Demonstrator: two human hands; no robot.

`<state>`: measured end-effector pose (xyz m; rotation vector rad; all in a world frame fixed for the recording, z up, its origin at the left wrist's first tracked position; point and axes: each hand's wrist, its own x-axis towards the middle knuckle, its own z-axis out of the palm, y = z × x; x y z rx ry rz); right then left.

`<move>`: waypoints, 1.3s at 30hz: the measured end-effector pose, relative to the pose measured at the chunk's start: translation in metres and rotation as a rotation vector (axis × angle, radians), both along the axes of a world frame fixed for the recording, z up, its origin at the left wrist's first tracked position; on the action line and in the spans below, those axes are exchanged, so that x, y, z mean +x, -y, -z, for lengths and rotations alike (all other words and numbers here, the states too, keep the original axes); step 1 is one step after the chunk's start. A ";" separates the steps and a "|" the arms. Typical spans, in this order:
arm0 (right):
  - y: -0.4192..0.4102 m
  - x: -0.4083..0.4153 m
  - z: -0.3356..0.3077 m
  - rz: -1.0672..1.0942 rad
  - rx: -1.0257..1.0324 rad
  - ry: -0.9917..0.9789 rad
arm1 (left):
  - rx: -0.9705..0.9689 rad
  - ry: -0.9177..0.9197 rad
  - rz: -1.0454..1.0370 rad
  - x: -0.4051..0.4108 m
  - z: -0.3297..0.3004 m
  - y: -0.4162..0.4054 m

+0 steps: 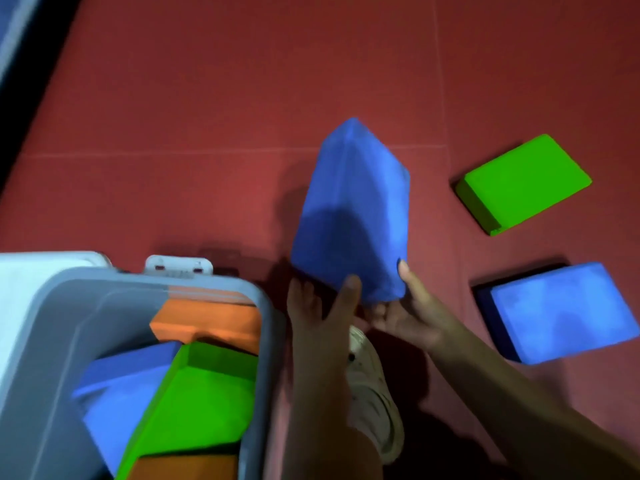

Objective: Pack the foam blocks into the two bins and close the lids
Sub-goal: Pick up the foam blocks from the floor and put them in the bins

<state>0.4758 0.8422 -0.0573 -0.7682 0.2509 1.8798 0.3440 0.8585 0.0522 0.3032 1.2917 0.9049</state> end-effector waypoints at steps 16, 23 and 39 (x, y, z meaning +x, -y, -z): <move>-0.009 0.000 0.081 -0.005 -0.324 0.500 | 0.035 -0.358 -0.137 0.013 0.012 -0.019; -0.028 -0.003 0.148 -0.071 -0.675 0.779 | -0.005 -0.322 -0.122 0.012 0.018 -0.017; -0.012 -0.014 0.095 0.065 -0.547 0.386 | -0.025 -0.340 -0.133 0.001 0.007 -0.025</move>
